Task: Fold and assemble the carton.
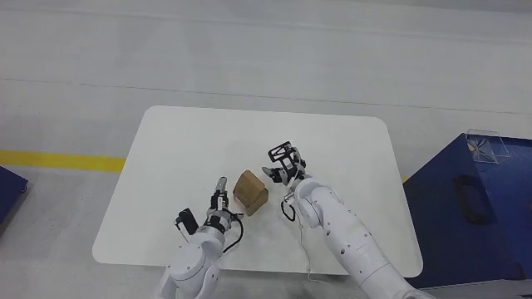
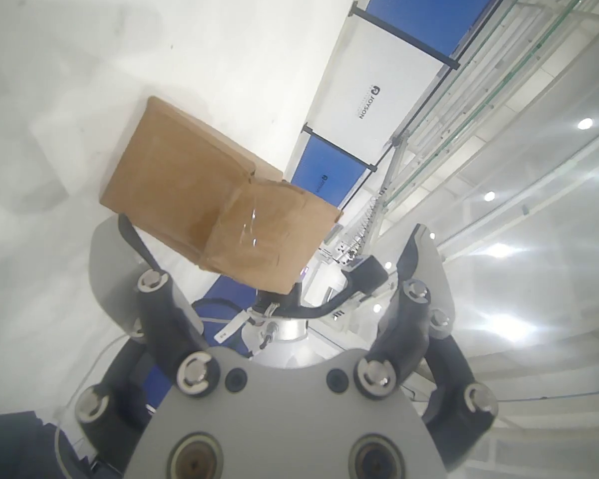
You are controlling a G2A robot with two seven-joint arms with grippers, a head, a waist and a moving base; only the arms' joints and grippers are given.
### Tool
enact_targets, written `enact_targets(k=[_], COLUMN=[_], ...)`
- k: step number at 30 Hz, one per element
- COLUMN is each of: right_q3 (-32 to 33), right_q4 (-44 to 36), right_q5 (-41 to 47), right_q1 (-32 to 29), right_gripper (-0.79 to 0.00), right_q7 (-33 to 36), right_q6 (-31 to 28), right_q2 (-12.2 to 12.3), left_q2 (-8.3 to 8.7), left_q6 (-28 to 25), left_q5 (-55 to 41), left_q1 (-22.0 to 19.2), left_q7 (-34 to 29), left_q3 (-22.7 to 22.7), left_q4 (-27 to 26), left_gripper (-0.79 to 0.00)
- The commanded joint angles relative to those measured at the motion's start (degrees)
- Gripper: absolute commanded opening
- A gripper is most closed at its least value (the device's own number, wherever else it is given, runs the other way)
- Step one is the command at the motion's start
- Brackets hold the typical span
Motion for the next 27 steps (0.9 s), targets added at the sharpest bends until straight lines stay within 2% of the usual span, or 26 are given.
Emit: enact_targets(k=[1, 6, 12, 15, 17, 19, 23, 27], right_q3=[-0.1, -2.4, -5.2, -5.8, -5.7, -5.1, -4.7, -3.5], right_q4=[-0.8, -0.2, 1.6, 2.5, 2.7, 2.8, 1.5, -1.9], right_q5=[-1.1, -4.7, -7.4, -8.1, -8.0, -8.6, -12.2, -13.0], right_q1=[-0.3, 0.0, 1.0, 1.5, 1.5, 1.5, 0.5, -1.1], right_gripper=[0.000, 0.000, 0.000, 0.000, 0.000, 0.000, 0.000, 0.000], right_q7=[1.1, 1.9, -1.1, -3.3, -4.9, -6.1, -7.2, -7.7], right_q6=[0.9, 0.1, -2.5, -3.5, -4.7, -2.6, 6.5, 9.5], right_q2=[0.0, -0.4, -1.3, -1.5, -1.6, -1.6, -1.7, -1.6], left_q2=[0.23, 1.01, 2.09, 2.57, 2.58, 2.58, 2.66, 3.40], left_q6=[2.5, 2.9, 0.6, 0.2, -0.3, -0.3, -0.2, -2.1], left_q5=[3.6, 10.6, 13.9, 11.9, 9.5, 9.5, 9.2, 18.9], left_q1=[-1.2, -1.9, 1.1, 3.1, 3.7, 3.7, 3.6, 3.5], left_q7=[-1.3, -5.7, -12.4, -16.9, -17.4, -17.4, -18.4, -18.2], left_q3=[1.0, 1.8, 0.6, -0.9, -1.8, -1.8, -1.8, -1.1], left_q4=[1.0, 2.6, 0.1, -1.8, -2.6, -2.6, -2.3, -2.5], left_gripper=[0.000, 0.000, 0.000, 0.000, 0.000, 0.000, 0.000, 0.000])
